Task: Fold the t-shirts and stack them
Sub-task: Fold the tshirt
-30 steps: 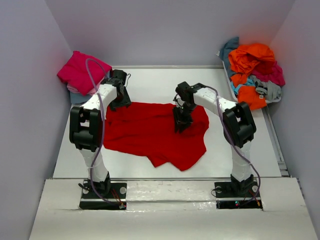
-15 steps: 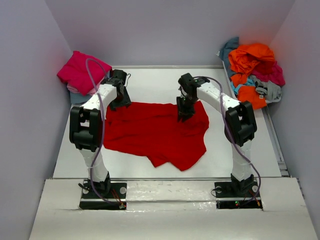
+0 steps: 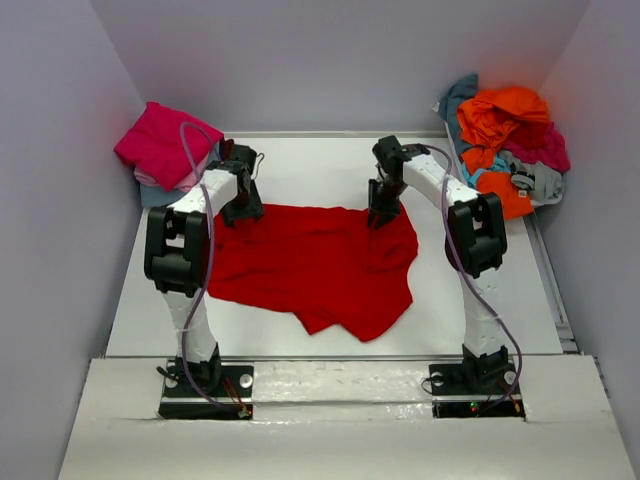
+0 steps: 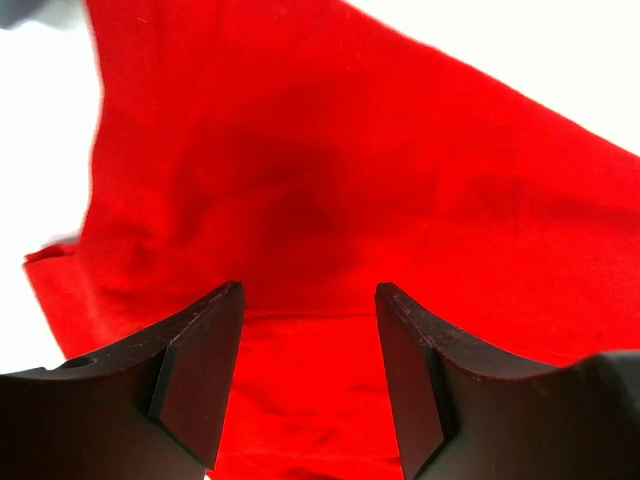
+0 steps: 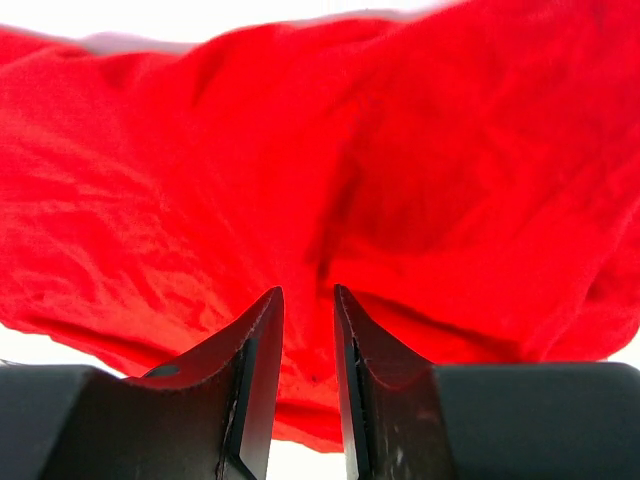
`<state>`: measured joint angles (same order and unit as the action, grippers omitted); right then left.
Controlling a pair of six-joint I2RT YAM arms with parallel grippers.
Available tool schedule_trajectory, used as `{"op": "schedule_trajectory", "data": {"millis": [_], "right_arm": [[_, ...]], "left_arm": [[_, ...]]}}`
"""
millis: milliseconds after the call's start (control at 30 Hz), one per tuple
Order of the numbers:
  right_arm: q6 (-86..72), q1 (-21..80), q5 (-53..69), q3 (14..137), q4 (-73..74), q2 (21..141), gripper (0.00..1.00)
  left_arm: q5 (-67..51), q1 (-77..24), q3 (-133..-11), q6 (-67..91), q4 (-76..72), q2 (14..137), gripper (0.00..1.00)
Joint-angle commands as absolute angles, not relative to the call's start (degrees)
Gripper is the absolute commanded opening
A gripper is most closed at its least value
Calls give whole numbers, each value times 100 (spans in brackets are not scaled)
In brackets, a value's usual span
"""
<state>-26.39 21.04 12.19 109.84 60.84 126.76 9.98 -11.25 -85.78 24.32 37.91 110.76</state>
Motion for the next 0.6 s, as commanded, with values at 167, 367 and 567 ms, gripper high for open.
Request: {"op": "schedule_trajectory", "data": {"millis": [167,367,567], "right_arm": [[-2593,2021,1186,11285,5933,12920,32],[-2523,1969,1195,11119,5889,12981,32],[-2505,1969,1134,10741,5845,12657,32]], "left_arm": [[826,-1151,-8630,2461,3779,11619,66],[861,-1151,-8999,2558,3937,11944,66],[888,-1151,-9141,2531,3999,12023,66]]}}
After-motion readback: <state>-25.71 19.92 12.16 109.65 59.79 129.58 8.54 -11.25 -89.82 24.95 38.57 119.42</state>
